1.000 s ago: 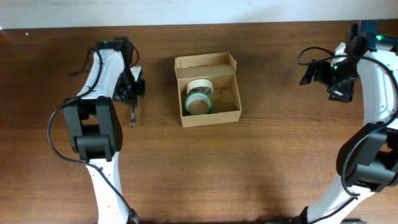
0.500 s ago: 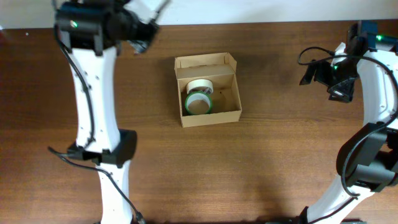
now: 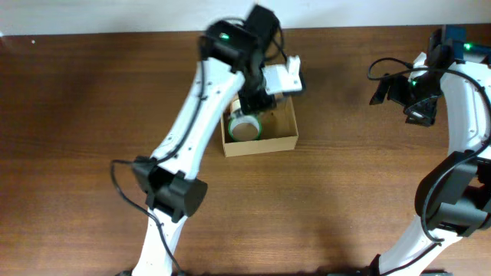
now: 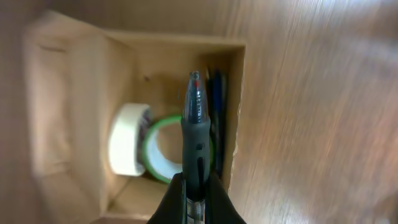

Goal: Pack container
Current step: 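Lift the dark grey pen and carry it over the box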

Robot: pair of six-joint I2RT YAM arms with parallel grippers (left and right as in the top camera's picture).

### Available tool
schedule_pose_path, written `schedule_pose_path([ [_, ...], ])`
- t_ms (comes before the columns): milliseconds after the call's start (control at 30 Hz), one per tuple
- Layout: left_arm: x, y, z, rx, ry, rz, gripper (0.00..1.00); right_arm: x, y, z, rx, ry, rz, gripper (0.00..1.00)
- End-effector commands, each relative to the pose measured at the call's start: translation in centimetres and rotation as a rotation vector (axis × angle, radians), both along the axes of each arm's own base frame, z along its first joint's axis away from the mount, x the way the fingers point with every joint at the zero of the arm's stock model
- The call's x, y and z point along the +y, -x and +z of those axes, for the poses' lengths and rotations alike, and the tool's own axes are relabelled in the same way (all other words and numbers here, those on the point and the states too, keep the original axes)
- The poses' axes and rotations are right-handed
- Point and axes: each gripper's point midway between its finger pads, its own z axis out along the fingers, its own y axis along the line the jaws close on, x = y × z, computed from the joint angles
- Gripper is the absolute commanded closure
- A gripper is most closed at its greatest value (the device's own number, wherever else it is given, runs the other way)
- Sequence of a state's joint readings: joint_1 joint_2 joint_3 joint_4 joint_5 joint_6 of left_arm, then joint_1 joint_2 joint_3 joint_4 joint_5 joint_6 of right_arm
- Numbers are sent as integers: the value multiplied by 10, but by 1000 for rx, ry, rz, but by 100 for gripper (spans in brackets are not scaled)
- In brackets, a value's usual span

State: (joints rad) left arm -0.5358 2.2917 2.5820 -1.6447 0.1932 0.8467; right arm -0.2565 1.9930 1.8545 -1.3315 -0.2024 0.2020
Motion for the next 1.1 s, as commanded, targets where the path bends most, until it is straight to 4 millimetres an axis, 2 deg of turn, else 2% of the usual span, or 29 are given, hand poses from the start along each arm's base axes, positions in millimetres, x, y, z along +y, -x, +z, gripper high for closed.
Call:
schedule_pose_path([
  [0,17,-3,-37,25,-126,-28,98,-1,0,-2,4,-9,-3,1],
  [67,17,-1,-53,54,-140,-34,98,-1,0,-2,4,-9,-3,1],
  [267,20,6,-87,114,-168,-56,98,-1,0,-2,4,-9,-3,1],
  [400,13,8,-99,134,-136,-61,98,-1,0,-2,4,-9,-3,1],
  [733,13,9,-99,115,-161,-68,98,-1,0,-2,4,-9,-3,1],
  [933,2,14,-97,101,-159,-96,98,-1,0,-2,4,-9,-3,1],
  [1067,4,13,-92,26,-260,-81,98,-1,0,-2,4,-9,-3,1],
])
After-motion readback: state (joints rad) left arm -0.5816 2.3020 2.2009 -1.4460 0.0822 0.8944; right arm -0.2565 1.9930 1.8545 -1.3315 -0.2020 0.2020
